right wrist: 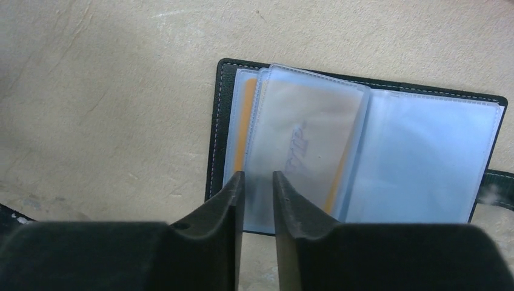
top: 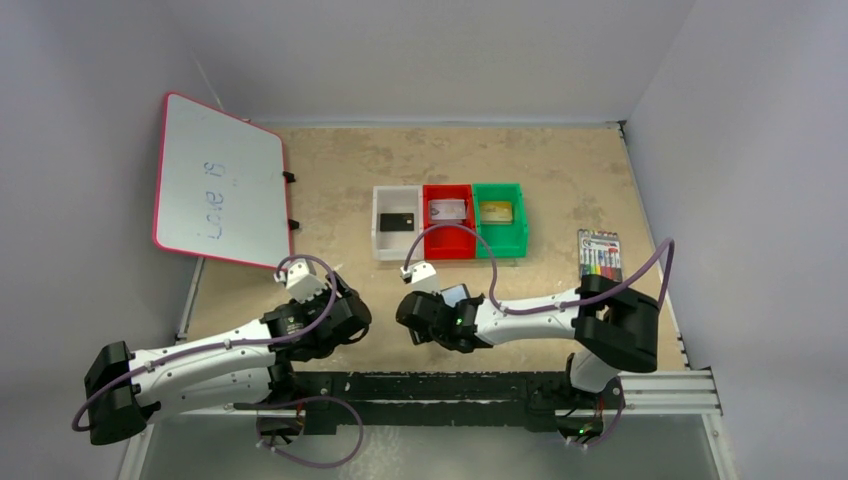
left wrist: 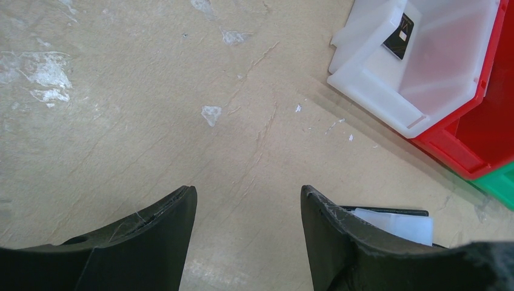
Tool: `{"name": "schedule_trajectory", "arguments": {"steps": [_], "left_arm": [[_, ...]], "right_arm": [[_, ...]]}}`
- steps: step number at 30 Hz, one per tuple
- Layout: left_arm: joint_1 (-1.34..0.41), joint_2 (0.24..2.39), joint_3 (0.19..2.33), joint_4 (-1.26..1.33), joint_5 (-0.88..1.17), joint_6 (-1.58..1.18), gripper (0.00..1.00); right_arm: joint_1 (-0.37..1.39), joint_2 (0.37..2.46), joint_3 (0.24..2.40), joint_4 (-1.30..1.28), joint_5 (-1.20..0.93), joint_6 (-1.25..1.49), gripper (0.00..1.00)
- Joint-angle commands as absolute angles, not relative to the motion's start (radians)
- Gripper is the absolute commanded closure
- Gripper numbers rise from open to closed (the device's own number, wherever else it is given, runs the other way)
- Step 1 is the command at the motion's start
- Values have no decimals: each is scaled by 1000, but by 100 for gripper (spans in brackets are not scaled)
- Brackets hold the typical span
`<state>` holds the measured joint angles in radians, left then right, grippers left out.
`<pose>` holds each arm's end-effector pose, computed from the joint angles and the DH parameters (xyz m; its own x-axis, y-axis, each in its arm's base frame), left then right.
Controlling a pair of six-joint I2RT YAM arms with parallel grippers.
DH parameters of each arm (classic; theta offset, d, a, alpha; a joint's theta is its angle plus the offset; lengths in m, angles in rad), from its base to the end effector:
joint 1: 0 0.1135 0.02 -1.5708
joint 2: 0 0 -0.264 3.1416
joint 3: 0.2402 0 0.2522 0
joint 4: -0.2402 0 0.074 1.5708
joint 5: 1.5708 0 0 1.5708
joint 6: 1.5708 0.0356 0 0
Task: Take the credit cards out of the card holder
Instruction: Remove the credit card from the card holder.
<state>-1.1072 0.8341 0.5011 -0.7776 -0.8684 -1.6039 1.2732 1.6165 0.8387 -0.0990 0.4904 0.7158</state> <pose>0.0855 -0.1102 0.1988 -0.4128 -0.6183 -0.6688 -0.4145 0.7814 -0.4665 0.1087 0.2973 0.1671 -0.6655 -0.1958 -0.7202 -0.4218 0.8948 0.1465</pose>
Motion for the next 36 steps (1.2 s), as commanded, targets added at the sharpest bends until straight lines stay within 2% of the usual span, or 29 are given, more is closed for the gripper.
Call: {"name": "schedule_trajectory", "arguments": {"steps": [1,8,9,26,35,36], "left_arm": [[-1104,836,504,-765,-891,-1583,37],[-1104,846,504,-758,-884,-1574,37],[-1104,846,504,-756,-882,-1574,37],[-1103,875,508,-723,-868,-1555,37],[-1104,912,511,-646,-840,-1495,37],[-1104,922,514,-635,-833,-1491,37]], "right_arm": [[1273,1647,835,-191,520,749,79],[1273,1609,805,-133,486,758,99],[1273,1598,807,-132,490,762,100],[1194,1450,753,-202,598,816,100],[1135,1374,700,-160,535,775,100],[1135,1362,698,-138,522,760,96]]}}
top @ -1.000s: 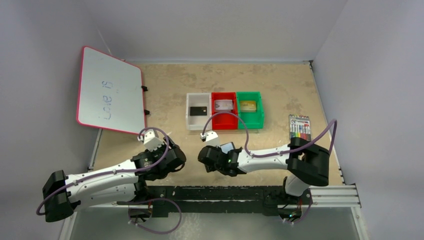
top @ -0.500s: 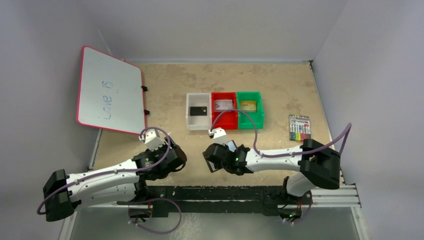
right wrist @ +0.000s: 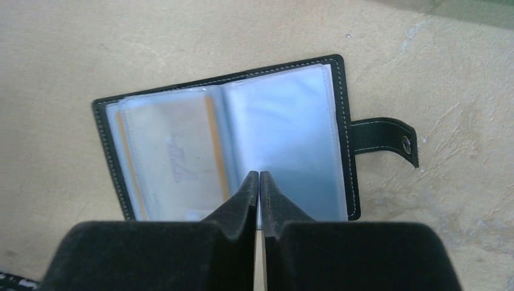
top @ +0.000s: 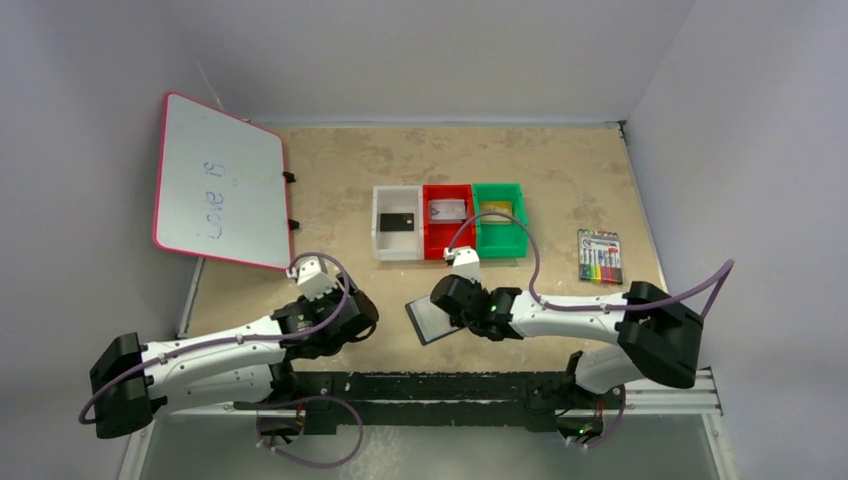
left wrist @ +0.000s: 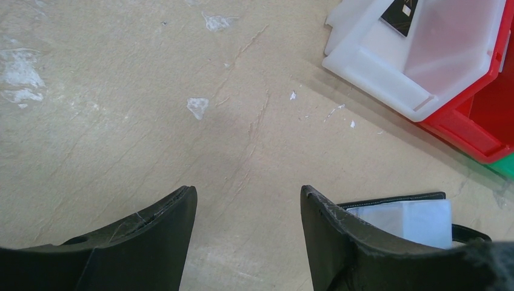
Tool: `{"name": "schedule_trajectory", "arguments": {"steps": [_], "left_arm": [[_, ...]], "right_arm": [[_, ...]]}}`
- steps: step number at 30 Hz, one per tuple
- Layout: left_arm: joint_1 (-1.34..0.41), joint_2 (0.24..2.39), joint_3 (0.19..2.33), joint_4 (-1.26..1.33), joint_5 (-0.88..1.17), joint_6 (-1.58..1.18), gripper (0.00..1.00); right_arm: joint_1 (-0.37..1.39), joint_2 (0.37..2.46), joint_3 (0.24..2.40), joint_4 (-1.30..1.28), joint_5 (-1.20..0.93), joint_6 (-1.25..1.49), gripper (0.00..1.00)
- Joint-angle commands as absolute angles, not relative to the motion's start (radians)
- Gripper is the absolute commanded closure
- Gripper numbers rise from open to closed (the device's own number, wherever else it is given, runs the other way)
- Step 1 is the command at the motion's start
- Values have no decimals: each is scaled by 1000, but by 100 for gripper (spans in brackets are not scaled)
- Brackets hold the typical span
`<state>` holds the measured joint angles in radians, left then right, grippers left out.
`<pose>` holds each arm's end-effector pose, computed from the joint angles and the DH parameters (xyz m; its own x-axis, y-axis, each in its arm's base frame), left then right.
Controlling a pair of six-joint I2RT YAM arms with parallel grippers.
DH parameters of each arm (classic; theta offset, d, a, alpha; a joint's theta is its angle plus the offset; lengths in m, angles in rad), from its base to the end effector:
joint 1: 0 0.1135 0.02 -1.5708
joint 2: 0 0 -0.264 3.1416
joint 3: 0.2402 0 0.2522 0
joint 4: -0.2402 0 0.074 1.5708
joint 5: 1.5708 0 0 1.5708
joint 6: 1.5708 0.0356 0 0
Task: Take the credit cards out of the card holder
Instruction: Remove the credit card from the card holder.
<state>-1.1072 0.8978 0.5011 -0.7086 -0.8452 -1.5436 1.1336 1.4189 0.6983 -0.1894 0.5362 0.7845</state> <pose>0.0902 -0.1208 0.1934 -0.4541 -0.5751 -0.6805 -0.3874 0.8152 -0.4305 0.1299 0.2350 0.1753 -0.6930 -0.0484 -0.7193 -0.2211 0.9639 0.1481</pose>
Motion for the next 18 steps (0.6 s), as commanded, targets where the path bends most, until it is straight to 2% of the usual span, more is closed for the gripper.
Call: {"name": "schedule_trajectory", "arguments": {"steps": [1,4,7,14,18], "left_arm": [[-1104,934,518,-627,-830,-1488,37],[-1104,965,534,-625,-828,-1484,37],[-1104,982,544,-626,-831,-1482,37],[-1104,954,536,-638,-837,-1495,38],[-1104,930,530,-651,-844,-1500,38]], "right_arm": [[1136,1349,696,-102,506,740,90],[1139,1321,669,-3,403,694,66],[1154,1341,664,25,373,674,47],[1219,1458,718,-45,443,695,40],[1227,1521,745,-123,503,716,40]]}}
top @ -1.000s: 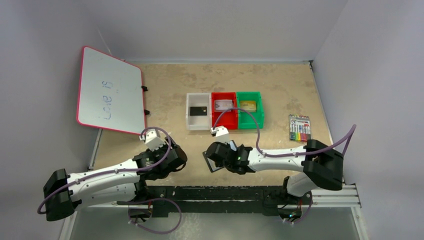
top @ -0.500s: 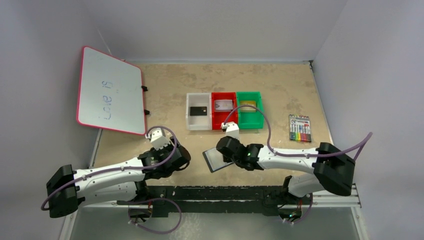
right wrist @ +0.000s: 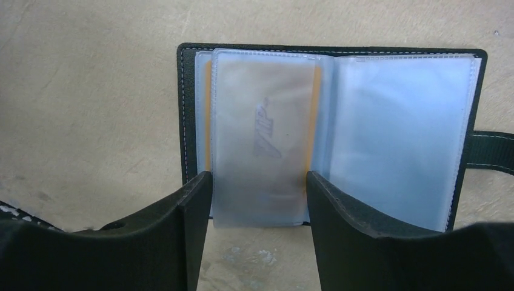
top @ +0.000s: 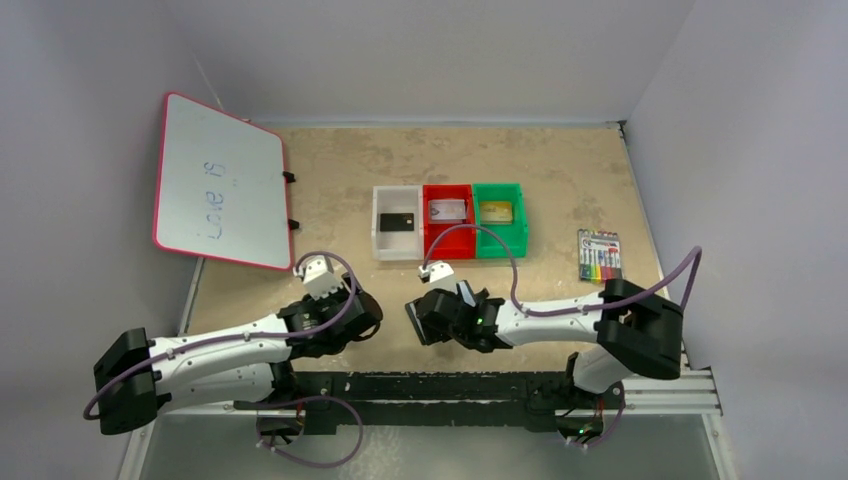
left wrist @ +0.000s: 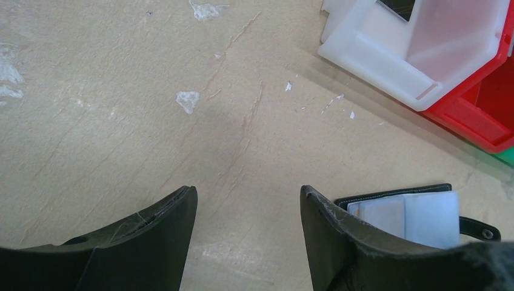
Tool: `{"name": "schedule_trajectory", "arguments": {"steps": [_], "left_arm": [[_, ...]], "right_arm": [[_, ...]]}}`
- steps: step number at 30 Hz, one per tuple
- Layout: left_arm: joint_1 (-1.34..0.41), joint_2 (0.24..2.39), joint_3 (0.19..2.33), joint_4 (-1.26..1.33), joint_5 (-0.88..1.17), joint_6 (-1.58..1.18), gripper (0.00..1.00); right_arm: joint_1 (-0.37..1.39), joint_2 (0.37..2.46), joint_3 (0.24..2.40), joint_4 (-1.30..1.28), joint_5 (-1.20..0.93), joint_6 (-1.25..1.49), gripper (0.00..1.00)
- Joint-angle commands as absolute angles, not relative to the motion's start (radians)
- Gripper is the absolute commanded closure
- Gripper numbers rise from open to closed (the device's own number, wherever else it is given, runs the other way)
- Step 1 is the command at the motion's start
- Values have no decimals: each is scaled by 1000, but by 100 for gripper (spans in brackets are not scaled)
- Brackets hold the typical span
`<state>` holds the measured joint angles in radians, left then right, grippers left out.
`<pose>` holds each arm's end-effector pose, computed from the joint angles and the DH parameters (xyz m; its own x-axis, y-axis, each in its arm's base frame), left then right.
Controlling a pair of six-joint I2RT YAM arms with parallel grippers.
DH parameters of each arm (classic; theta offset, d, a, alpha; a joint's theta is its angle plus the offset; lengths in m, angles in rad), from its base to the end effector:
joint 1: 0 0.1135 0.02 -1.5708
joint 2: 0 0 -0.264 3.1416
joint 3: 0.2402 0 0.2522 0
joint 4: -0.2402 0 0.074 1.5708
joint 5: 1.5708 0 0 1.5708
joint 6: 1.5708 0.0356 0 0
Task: Take the credit cards out of the card holder
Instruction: Remove the credit card from the card holder.
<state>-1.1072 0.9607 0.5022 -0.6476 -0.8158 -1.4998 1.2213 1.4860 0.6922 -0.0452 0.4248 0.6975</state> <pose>0.0943 -0.1307 0.1873 -0.4942 -0.5401 -0.6812 -0.3656 0.8400 -0.4008 0.1108 0.2611 0.1648 -0.6845 -0.1692 -0.7091 -0.4202 0.8864 0.1942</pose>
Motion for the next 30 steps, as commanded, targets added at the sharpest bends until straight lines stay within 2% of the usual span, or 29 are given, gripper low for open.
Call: {"name": "schedule_trajectory", "arguments": {"steps": [1,3,5,8,11,18,22,25,30], "left_arm": [[-1104,927,528,-654,-845,-1501,37],[-1103,923,526,-653,-845,-1502,38],[-1104,924,528,-656,-845,-1502,37],[-1104,926,532,-660,-845,-1502,38],[-1104,927,530,-661,-844,-1502,38],[-1104,933,531,-655,-841,-1500,38],[-1104,941,532,-642,-832,-1493,37],[-1104,948,534,-636,-826,-1488,38],[-1104,958,538,-622,-817,-1476,38]], "right_arm": [[1227,1532,747,-126,506,714,41],[1227,1549,750,-121,499,711,44],[1226,1560,747,-124,496,723,52],[1227,1563,739,-138,485,755,69],[1226,1528,713,-97,450,753,80],[1208,1465,709,-74,457,772,90],[1135,1388,676,-27,414,840,89],[1068,1321,610,17,375,898,77],[981,1239,529,16,367,979,69]]}}
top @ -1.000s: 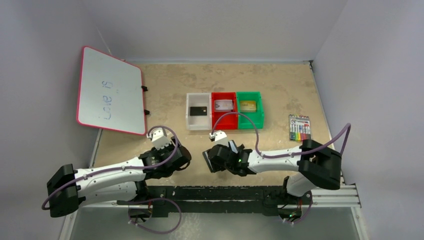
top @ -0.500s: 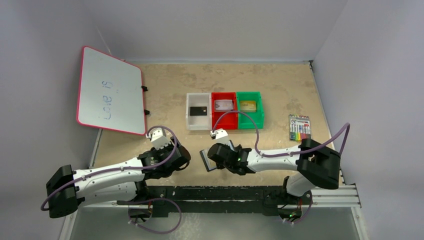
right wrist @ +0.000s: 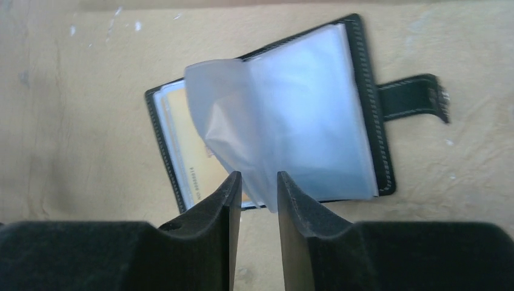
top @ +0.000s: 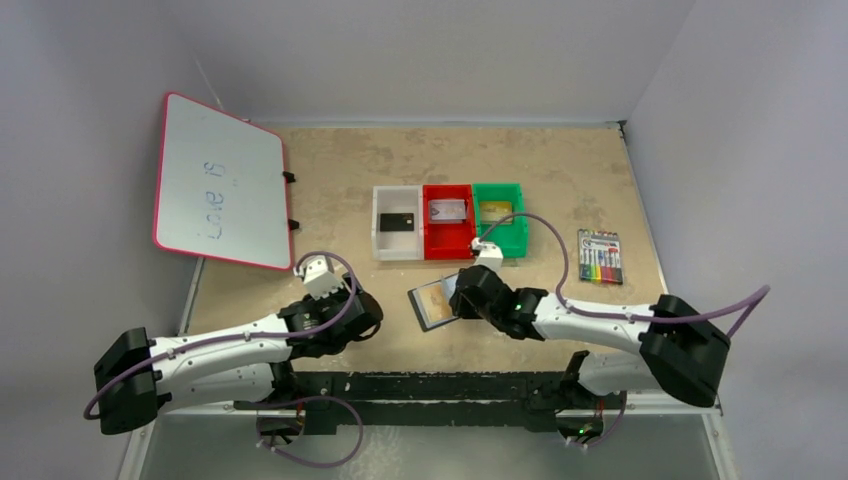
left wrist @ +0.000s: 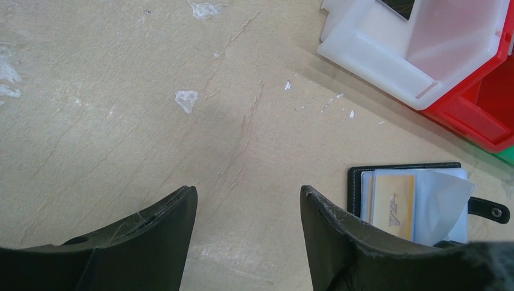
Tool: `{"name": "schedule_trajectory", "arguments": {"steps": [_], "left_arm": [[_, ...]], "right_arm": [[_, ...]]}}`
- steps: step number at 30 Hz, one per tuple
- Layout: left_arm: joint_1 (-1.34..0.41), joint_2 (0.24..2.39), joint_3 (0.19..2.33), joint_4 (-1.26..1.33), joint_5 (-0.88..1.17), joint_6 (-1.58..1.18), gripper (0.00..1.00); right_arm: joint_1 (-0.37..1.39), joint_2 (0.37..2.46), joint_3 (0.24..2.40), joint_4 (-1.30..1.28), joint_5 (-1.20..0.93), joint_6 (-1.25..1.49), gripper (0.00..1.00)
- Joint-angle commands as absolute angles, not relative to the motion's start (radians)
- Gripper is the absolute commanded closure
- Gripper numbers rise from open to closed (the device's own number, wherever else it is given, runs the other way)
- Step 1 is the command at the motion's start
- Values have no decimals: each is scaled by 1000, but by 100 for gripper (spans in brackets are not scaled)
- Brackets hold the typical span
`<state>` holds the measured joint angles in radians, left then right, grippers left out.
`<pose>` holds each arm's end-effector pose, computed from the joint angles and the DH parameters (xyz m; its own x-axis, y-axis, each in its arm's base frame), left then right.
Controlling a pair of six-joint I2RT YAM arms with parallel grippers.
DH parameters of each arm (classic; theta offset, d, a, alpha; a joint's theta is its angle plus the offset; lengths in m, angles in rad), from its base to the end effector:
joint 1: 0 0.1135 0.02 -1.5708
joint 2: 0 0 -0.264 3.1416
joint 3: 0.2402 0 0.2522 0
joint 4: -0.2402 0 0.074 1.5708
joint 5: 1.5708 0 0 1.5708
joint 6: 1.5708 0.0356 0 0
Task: Take the credit cards out of the card holder
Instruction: Remove the credit card from the card holder.
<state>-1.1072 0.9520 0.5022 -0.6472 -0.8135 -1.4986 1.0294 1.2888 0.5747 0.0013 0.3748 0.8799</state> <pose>0.0940 -0.1302 0.1885 -0.4937 -0.5448 -0.6779 -0.3632 0.8374 -0.4084 0.1410 0.2092 0.1819 -0.7194 0.1954 -0.6666 -0.1575 0.8887 0.4305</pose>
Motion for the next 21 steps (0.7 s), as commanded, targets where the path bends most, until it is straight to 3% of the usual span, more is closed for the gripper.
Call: {"name": "schedule_trajectory", "arguments": {"steps": [1,9,15,21], "left_arm": [[-1104,962,538,-619,-816,-1475,38],[-1104,989,554,-596,-807,-1454,38],[-1104,1032,580,-572,-781,-1416,38],[-1104,1094,600,-505,-747,-1372,38]], "right_arm": [[968,1229,520,0,370,991,67],[925,1194,534,-222,531,1119,59],[900,1024,556,-316,612,1112,55],[899,848,481,61,273,814,60]]}}
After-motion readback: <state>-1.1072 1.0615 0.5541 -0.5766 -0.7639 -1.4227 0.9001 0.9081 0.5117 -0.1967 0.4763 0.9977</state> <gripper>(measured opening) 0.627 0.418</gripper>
